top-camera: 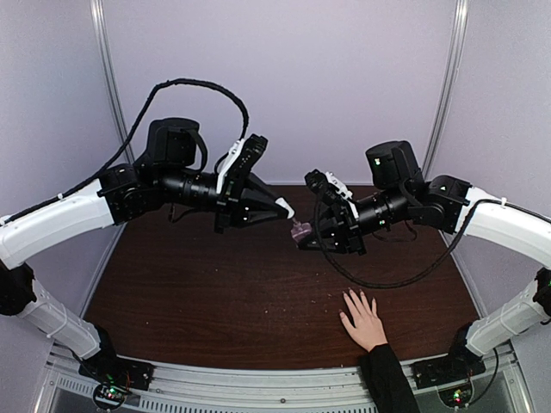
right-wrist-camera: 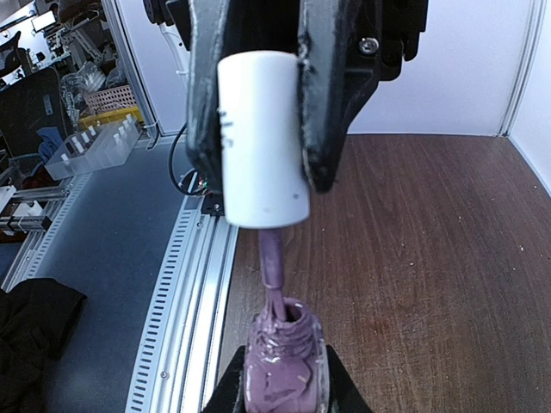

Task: Paint the nails
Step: Remove the excess polish from the bottle rim.

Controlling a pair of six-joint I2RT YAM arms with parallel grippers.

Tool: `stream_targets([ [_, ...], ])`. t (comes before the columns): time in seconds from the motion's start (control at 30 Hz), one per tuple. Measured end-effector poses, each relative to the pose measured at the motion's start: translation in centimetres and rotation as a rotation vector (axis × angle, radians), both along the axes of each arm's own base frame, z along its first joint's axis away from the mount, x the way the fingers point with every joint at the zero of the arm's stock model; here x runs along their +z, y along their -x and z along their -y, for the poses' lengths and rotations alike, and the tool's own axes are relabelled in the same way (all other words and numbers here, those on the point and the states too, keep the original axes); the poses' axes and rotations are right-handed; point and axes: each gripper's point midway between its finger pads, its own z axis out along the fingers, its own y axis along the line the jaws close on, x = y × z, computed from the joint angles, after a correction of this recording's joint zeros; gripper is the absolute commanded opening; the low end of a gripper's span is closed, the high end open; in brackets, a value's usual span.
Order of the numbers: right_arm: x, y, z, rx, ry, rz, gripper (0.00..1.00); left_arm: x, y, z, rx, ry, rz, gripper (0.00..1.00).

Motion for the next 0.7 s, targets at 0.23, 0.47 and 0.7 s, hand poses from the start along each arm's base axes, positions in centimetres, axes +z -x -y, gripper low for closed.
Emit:
stream_targets([
  [0.23, 0.08, -0.02, -0.03, 0.000, -0.003, 0.003, 0.00, -0.21, -0.06, 0.03, 0.001, -0.006, -0.003, 0.00],
  [0.47, 0.10, -0.02, -0.04, 0.001, -0.004, 0.004, 0.00, -0.55, -0.55, -0.16, 0.020, -0.019, -0.004, 0.00],
  [0.7, 0.08, -0.02, -0.04, 0.001, -0.004, 0.004, 0.00, -0.77, -0.85, -0.21, 0.032, -0.024, -0.004, 0.00],
])
